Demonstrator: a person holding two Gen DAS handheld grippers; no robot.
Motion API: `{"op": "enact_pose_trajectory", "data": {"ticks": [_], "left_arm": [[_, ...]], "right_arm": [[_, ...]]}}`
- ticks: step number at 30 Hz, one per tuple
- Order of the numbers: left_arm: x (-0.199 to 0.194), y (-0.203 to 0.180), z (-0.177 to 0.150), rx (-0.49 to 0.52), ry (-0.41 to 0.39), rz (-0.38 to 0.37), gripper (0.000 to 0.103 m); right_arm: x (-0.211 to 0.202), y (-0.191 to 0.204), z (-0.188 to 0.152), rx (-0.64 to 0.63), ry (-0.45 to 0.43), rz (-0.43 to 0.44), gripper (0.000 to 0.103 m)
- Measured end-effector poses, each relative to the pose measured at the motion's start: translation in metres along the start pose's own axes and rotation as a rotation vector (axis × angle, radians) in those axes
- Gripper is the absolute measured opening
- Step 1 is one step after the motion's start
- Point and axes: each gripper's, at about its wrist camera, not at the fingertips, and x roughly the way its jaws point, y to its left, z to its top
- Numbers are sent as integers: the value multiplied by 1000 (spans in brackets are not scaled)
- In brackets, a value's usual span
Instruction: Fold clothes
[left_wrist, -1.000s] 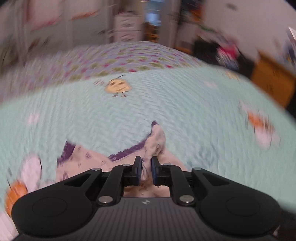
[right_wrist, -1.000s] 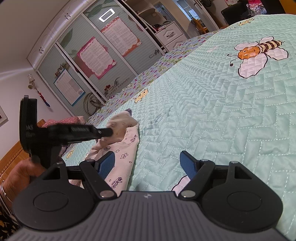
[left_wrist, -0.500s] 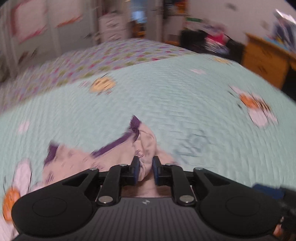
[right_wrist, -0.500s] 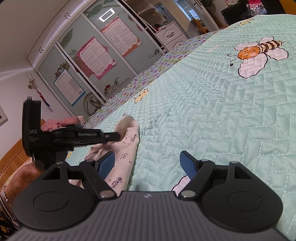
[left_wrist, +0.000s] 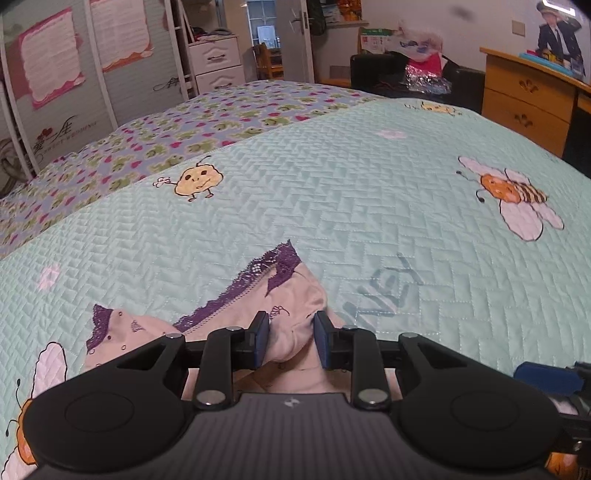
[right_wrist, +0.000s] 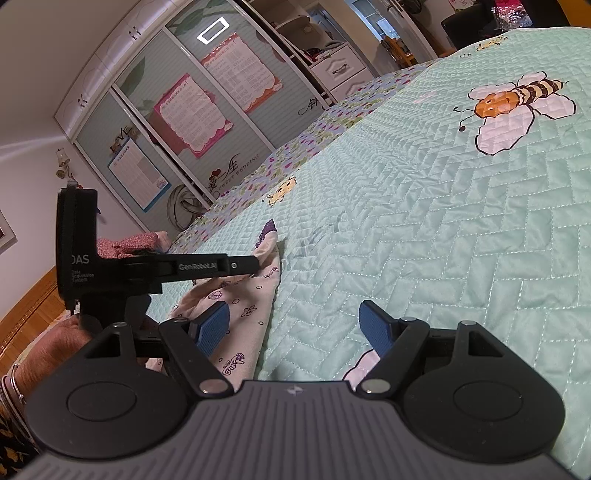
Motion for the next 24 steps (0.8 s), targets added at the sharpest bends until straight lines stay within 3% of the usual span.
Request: {"op": "enact_pose_trajectory", "data": {"ticks": [3, 5, 10, 18, 21, 24], "left_arm": [[-2, 13, -1, -80, 4, -6, 26], [-2, 33, -4, -210, 13, -5, 17], [-5, 79, -17, -483, 21, -25, 11], [-16, 90, -26, -595, 14, -61, 8], [-2, 91, -30, -617, 105, -16, 9], [0, 95, -27, -657, 121, -3, 13]], "right_arm": [[0, 0, -1, -1, 0, 0, 78], [0, 0, -1, -1, 0, 0, 78], [0, 1, -1, 0, 0, 0, 78], [-1, 1, -1, 0, 0, 0, 78], [0, 0, -1, -1, 0, -1, 78], [0, 0, 0, -1, 1, -1, 78]]}}
